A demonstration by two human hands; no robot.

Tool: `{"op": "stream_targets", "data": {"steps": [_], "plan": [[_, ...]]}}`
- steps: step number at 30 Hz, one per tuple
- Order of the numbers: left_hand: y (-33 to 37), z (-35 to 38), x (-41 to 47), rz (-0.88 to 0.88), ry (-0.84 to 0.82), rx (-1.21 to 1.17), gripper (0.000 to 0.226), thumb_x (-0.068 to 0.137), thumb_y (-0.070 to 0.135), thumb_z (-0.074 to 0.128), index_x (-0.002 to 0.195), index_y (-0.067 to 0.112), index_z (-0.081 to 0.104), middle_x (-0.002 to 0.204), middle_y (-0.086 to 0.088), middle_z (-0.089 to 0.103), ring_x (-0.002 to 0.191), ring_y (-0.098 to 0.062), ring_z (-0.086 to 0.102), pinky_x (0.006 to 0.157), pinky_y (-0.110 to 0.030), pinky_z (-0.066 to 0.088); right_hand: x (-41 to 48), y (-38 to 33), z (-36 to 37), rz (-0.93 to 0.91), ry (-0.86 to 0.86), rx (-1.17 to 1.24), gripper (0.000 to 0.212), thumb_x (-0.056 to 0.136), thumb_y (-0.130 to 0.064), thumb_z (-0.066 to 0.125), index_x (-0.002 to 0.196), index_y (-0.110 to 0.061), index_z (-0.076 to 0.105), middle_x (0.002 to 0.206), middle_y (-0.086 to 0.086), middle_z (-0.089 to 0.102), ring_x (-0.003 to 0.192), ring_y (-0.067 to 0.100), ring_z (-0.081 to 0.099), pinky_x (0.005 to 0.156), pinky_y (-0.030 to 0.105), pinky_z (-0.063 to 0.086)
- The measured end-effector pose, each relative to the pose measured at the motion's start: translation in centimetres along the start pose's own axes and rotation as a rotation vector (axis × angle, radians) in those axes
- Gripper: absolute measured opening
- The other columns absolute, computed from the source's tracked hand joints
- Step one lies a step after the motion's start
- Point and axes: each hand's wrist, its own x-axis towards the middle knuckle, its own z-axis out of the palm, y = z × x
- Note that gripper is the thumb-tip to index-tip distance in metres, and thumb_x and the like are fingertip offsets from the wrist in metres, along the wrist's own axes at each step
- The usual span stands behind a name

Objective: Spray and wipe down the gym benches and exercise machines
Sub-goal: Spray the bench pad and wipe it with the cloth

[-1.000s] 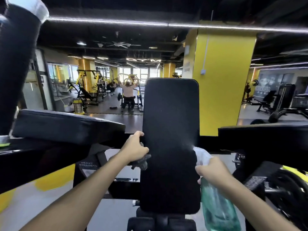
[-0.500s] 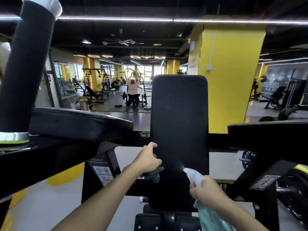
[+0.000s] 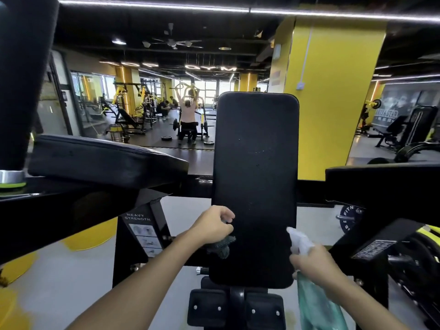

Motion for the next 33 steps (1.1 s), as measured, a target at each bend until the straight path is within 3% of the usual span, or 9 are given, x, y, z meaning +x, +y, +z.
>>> {"op": "stream_targets", "data": {"steps": [3, 8, 12, 14, 16, 19, 22, 26, 33], "plan": [[1.0, 0.6, -0.4, 0.059, -0.147, -0.023, 0.021, 0.086, 0.018, 0.065, 0.104, 0.024, 0.077, 0.100, 0.004, 0.075, 0.081, -0.006, 0.067, 0.079, -0.023, 0.056, 0.3, -3.0, 0.8, -0.053, -0.020, 0.127, 0.046, 0.085, -0.003, 0.058, 0.118, -0.034, 0.061, 0.095, 0.009, 0.069, 0.069, 0.024, 0.068, 0.071, 0.041, 0.059], [2.4, 0.2, -1.7, 0.131, -0.350, -0.070, 0.045, 0.079, 0.042, 0.082, 0.119, 0.024, 0.070, 0.112, 0.014, 0.071, 0.101, 0.001, 0.064, 0.091, -0.019, 0.050, 1.7, -9.0, 2.6, -0.303, -0.177, 0.142, 0.070, 0.083, -0.002, 0.053, 0.136, -0.048, 0.043, 0.111, -0.003, 0.064, 0.097, 0.008, 0.062, 0.077, 0.020, 0.053], [2.6, -2.3, -1.0, 0.167, -0.152, -0.213, 0.023, 0.084, 0.025, 0.077, 0.106, 0.020, 0.072, 0.097, 0.004, 0.076, 0.088, -0.003, 0.069, 0.080, -0.021, 0.054, 4.0, -13.8, 4.7, -0.419, -0.193, 0.161, 0.051, 0.071, -0.025, 0.055, 0.115, -0.050, 0.058, 0.122, -0.022, 0.061, 0.116, 0.018, 0.057, 0.097, 0.045, 0.052], [2.1, -3.8, -0.4, 0.161, -0.056, -0.264, 0.026, 0.080, 0.022, 0.077, 0.105, 0.018, 0.072, 0.102, -0.007, 0.076, 0.097, -0.017, 0.072, 0.091, -0.037, 0.056, 5.1, -15.6, 5.6, -0.431, -0.243, 0.169, 0.037, 0.077, -0.021, 0.057, 0.109, -0.042, 0.061, 0.105, -0.015, 0.069, 0.103, 0.018, 0.065, 0.094, 0.050, 0.053], [1.2, -5.0, 0.2, 0.152, 0.024, -0.228, 0.031, 0.074, 0.030, 0.077, 0.103, 0.023, 0.071, 0.101, -0.006, 0.076, 0.101, -0.026, 0.071, 0.094, -0.050, 0.055, 6.4, -16.9, 5.9, -0.465, -0.348, 0.075, 0.044, 0.085, -0.027, 0.059, 0.124, -0.046, 0.056, 0.100, -0.005, 0.070, 0.105, 0.017, 0.062, 0.095, 0.046, 0.053], [-0.1, -6.3, 0.9, 0.043, 0.190, -0.035, 0.040, 0.061, 0.057, 0.067, 0.095, 0.037, 0.065, 0.086, 0.011, 0.073, 0.085, -0.015, 0.070, 0.082, -0.046, 0.057, 9.1, -18.1, 5.3, -0.518, -0.382, -0.341, 0.059, 0.090, -0.049, 0.063, 0.145, -0.043, 0.039, 0.146, -0.001, 0.039, 0.143, 0.021, 0.019, 0.116, 0.039, 0.027], [-1.1, -6.3, 1.4, -0.044, 0.300, 0.127, 0.036, 0.068, 0.061, 0.061, 0.093, 0.038, 0.056, 0.084, 0.013, 0.068, 0.083, -0.014, 0.065, 0.076, -0.038, 0.055, 12.1, -18.5, 5.0, -0.686, -0.113, -0.692, 0.075, 0.092, -0.052, 0.059, 0.156, -0.031, 0.025, 0.165, 0.004, 0.002, 0.152, 0.018, -0.007, 0.123, 0.040, 0.007], [-2.5, -5.0, 2.8, -0.114, 0.371, 0.236, 0.031, 0.087, 0.048, 0.063, 0.108, 0.031, 0.048, 0.097, 0.010, 0.063, 0.095, -0.022, 0.062, 0.069, -0.033, 0.042, 15.0, -17.2, 6.1, -0.743, -0.047, -1.095, 0.108, 0.083, -0.051, 0.069, 0.158, -0.030, -0.007, 0.162, 0.006, -0.026, 0.149, 0.025, -0.024, 0.121, 0.056, -0.005], [-5.8, -3.0, 6.9, -0.254, 0.297, 0.321, 0.031, 0.093, 0.044, 0.058, 0.110, 0.023, 0.043, 0.098, 0.001, 0.060, 0.095, -0.030, 0.061, 0.065, -0.034, 0.038, 17.3, -14.0, 8.4, -0.672, 0.019, -1.281, 0.144, 0.071, -0.057, 0.079, 0.143, -0.024, -0.041, 0.141, 0.011, -0.056, 0.128, 0.033, -0.053, 0.104, 0.065, -0.027]]}}
